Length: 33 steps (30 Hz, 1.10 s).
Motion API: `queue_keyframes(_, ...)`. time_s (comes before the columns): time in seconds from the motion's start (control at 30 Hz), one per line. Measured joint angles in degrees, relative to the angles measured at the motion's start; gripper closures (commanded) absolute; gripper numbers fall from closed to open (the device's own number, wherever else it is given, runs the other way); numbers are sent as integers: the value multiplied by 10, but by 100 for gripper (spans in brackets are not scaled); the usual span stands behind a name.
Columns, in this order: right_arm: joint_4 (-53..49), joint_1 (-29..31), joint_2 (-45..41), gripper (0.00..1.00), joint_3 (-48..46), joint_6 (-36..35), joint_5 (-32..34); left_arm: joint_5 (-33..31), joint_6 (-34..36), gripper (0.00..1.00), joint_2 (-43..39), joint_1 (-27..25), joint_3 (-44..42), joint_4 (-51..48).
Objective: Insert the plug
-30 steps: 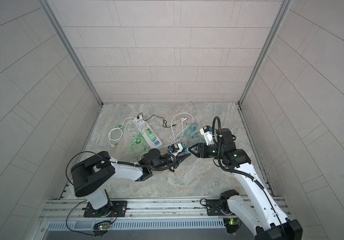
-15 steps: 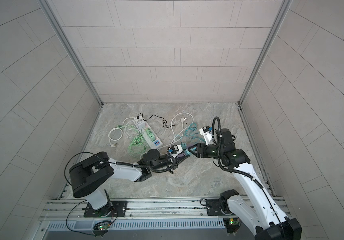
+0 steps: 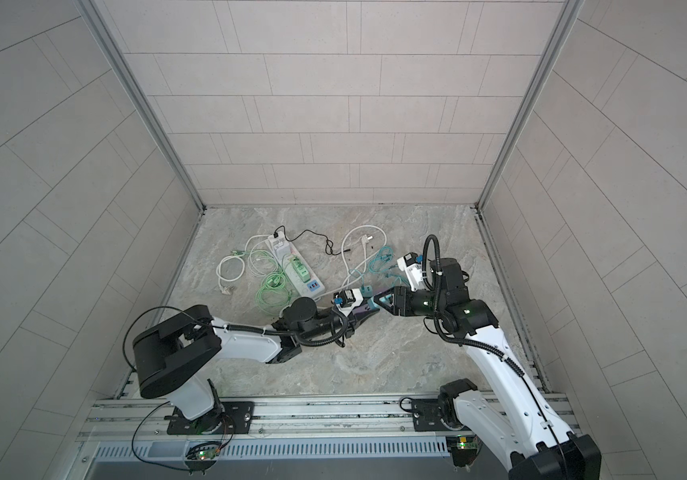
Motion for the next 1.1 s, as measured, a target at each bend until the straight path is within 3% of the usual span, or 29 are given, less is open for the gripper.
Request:
queue_keyframes(0.23, 18, 0, 0, 52, -11, 9, -11, 0, 0, 97, 0, 0, 0, 4)
queue_keyframes(0.37, 20, -1, 0, 61, -13, 13, -13, 1, 0, 96, 0, 0, 1, 3)
queue_keyframes(0.6, 17, -2, -8, 79, -13, 16, -3, -8, -5, 76, 0, -1, 2, 3)
queue_keyframes(0.67, 14, -1, -12, 81, -13, 17, 5, -14, -8, 74, 0, -1, 2, 3)
queue_keyframes(0.87, 10, 2, -18, 84, -12, 17, 25, -29, -21, 55, 0, -5, 3, 7)
queue_keyframes(1.1, 2, 1, -12, 87, -1, 17, 49, -46, -26, 49, -1, -4, 3, 21)
